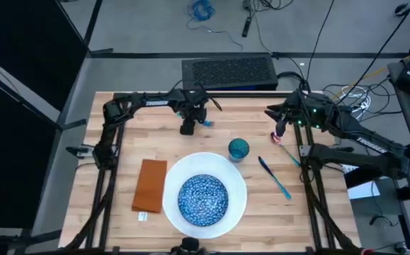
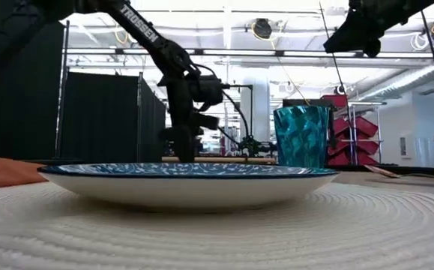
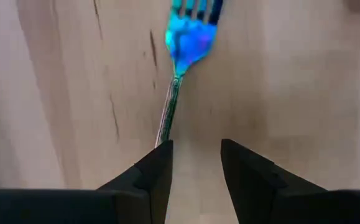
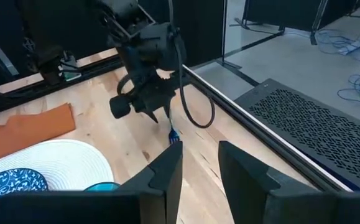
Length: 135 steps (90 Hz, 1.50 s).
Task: Set table place
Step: Stack the blue fork on top of the brown table napkin
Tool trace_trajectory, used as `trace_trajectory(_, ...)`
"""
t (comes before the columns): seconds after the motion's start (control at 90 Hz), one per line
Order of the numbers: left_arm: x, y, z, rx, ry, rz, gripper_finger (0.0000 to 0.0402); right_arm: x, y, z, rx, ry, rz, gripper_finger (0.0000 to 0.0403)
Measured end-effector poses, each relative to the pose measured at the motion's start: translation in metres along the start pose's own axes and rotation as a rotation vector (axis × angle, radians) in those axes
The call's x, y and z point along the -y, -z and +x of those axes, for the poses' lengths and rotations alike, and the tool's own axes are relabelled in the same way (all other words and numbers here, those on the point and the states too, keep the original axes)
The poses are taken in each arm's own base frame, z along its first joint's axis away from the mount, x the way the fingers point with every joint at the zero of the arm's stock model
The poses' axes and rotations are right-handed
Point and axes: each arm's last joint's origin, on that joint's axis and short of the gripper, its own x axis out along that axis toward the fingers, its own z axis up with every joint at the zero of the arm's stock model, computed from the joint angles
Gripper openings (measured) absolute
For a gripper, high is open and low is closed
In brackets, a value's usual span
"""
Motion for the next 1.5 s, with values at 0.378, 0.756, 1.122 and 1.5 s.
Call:
trace_trajectory(0.378,-0.006,-0.004,-0.015,0.019,-0.118,0.026,0.0123,0.000,0.000,0.000,0.000,-0.001,-0.012,0.0091)
trace_trajectory(0.756,-0.008,-0.002,-0.012,0.014,-0.115,0.033,0.0123,0.000,0.000,0.000,-0.001,-0.001,-0.013,0.0091)
trace_trajectory(1.122,-0.008,0.004,-0.003,-0.027,-0.073,0.023,0.0123,0.000,0.000,0.000,-0.001,-0.002,-0.004,0.0091)
trace_trajectory(1.5,-0.006,0.003,0.013,-0.075,-0.067,0.036,0.0123,-0.001,0.000,0.000,-0.001,-0.034,0.001,0.0091)
